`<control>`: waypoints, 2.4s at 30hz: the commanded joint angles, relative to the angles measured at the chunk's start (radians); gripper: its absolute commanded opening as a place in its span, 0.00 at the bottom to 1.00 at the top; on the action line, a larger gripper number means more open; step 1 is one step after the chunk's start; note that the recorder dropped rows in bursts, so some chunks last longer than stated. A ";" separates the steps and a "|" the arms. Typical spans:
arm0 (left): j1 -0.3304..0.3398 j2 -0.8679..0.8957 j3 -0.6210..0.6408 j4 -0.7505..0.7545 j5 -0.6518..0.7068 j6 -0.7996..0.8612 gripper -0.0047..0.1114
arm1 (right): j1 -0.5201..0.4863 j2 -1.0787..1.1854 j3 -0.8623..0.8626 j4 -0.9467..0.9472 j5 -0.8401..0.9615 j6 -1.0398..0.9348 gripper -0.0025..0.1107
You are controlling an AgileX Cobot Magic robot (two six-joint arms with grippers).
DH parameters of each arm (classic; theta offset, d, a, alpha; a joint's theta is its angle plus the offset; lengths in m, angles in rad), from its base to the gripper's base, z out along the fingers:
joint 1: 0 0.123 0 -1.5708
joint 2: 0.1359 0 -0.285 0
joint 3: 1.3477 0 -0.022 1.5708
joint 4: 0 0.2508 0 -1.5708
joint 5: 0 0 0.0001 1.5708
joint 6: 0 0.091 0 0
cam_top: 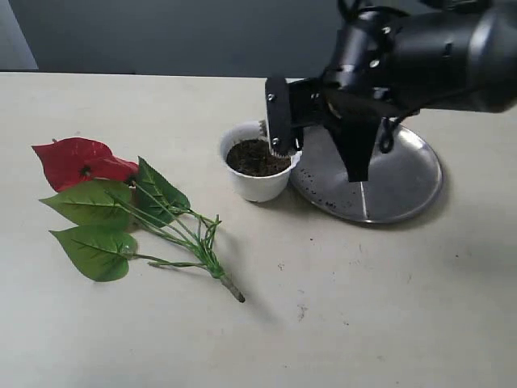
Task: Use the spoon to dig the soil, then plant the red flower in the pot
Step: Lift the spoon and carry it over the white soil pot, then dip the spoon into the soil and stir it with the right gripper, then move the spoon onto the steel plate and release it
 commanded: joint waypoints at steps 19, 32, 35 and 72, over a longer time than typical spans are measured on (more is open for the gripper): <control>-0.004 -0.001 -0.004 -0.002 -0.012 -0.002 0.04 | 0.083 0.279 -0.184 -0.215 0.157 -0.071 0.02; -0.004 -0.001 -0.004 -0.002 -0.012 -0.002 0.04 | 0.112 0.203 -0.184 -0.198 0.179 -0.092 0.02; -0.004 -0.001 -0.004 -0.002 -0.012 -0.002 0.04 | 0.113 0.219 -0.184 -0.140 0.148 -0.158 0.02; -0.004 -0.001 -0.004 -0.002 -0.012 -0.002 0.04 | 0.122 0.258 -0.184 -0.356 0.264 0.156 0.02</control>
